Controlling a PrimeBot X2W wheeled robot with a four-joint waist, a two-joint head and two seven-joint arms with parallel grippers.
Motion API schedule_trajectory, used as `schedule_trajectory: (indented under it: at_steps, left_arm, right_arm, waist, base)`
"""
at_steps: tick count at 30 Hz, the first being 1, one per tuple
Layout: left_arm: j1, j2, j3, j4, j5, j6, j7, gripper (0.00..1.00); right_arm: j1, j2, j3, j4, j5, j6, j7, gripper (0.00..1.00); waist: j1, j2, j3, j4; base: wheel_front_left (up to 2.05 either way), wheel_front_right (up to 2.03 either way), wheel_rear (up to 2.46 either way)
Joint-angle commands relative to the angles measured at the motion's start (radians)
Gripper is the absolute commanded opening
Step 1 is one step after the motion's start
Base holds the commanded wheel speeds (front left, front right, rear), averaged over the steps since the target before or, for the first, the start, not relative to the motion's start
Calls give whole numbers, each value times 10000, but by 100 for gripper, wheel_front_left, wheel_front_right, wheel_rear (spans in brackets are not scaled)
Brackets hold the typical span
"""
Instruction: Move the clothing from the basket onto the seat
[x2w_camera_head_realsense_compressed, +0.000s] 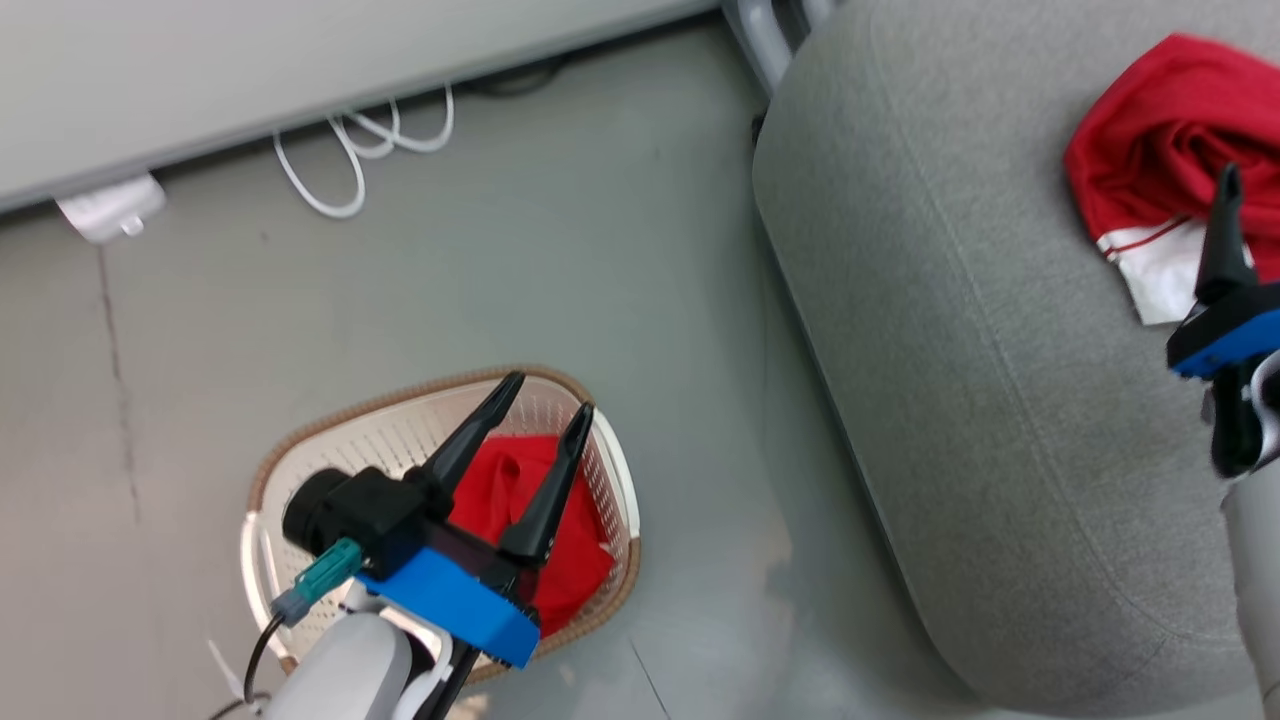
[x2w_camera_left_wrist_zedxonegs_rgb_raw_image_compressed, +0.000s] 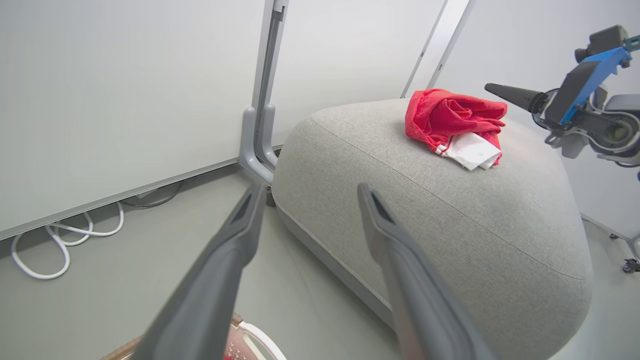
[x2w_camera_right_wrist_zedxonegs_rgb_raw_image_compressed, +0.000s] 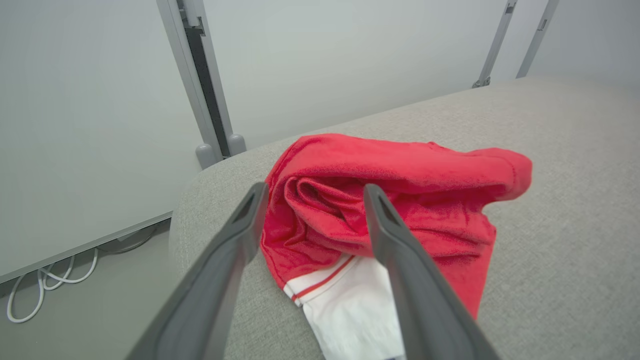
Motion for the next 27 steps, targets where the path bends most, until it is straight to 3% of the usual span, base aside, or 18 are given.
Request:
schedule_trajectory:
  at_steps: [1,9,16,23,27]
  left_arm:
    - [320,-76,191,76,24,9,-32,100]
    - [1786,-677,1560,446,233,9,-32,100]
    - [2786,-923,2499,636,492,9,-30,100]
    - [3277,-1066,3539,695,826,7,-30,100]
    - [3374,-1146,3942,695,935,9,-32,100]
  right_arm:
    - [411,120,130,-148,18,-7,-48,100]
    - [2807,745,943,-2034,57,-7,-73,100]
    - [5157,1406,1239,-4252,-128,-7,615,100]
    - [6864,2118,1438,-6664,-617,-7,1449,100]
    - [7305,2340,1605,-7444,-779,-7,1709,100]
  waist:
    - [3,-1,-1041,221]
    - [3,-1,-2495,1021]
    - [3,-1,-3544,1817]
    - [3,-1,-3806,2357]
    - [3,-1,-3816,2485]
  base:
    - [0,0,0]
    - [0,0,0]
    - [0,0,0]
    - [0,0,0]
    - [0,0,0]
